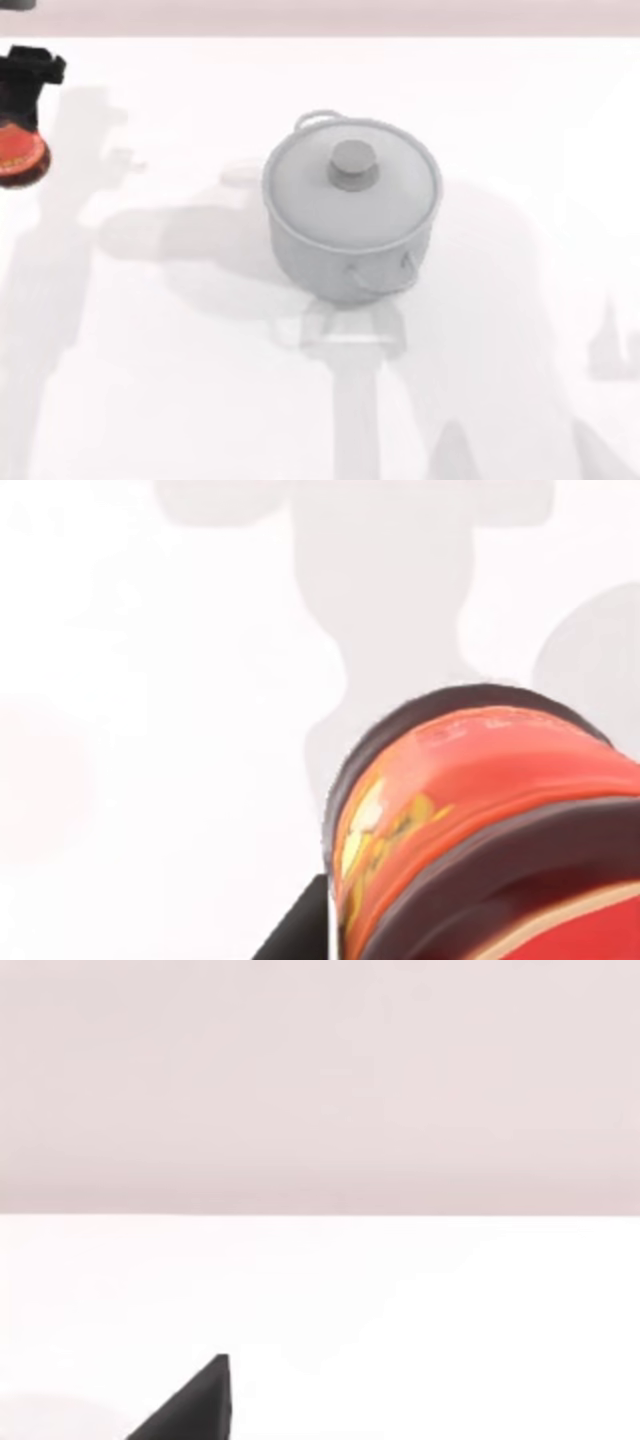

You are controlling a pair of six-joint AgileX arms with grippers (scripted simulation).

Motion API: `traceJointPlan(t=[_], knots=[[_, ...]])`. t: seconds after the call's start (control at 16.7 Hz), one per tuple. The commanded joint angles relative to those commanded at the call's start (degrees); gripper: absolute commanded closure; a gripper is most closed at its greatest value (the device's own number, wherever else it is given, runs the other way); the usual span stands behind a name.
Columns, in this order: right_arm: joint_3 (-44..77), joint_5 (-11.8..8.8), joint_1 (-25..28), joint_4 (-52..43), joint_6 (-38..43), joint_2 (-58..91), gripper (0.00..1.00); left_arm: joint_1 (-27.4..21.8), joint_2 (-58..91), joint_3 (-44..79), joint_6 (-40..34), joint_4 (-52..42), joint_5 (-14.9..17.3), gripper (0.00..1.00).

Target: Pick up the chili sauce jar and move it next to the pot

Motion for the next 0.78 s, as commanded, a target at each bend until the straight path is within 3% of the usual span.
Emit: traceJointPlan(t=[0.3, 0.78], knots=[[0.0, 0.0, 0.0, 0.0, 0.0, 0.0, 0.00, -3.4, 0.2, -1.5, -4.0, 1.8, -1.0, 1.00], [0.0, 0.0, 0.0, 0.0, 0.0, 0.0, 0.00, -18.3, -0.3, -11.2, -27.2, 10.5, -6.1, 1.00]])
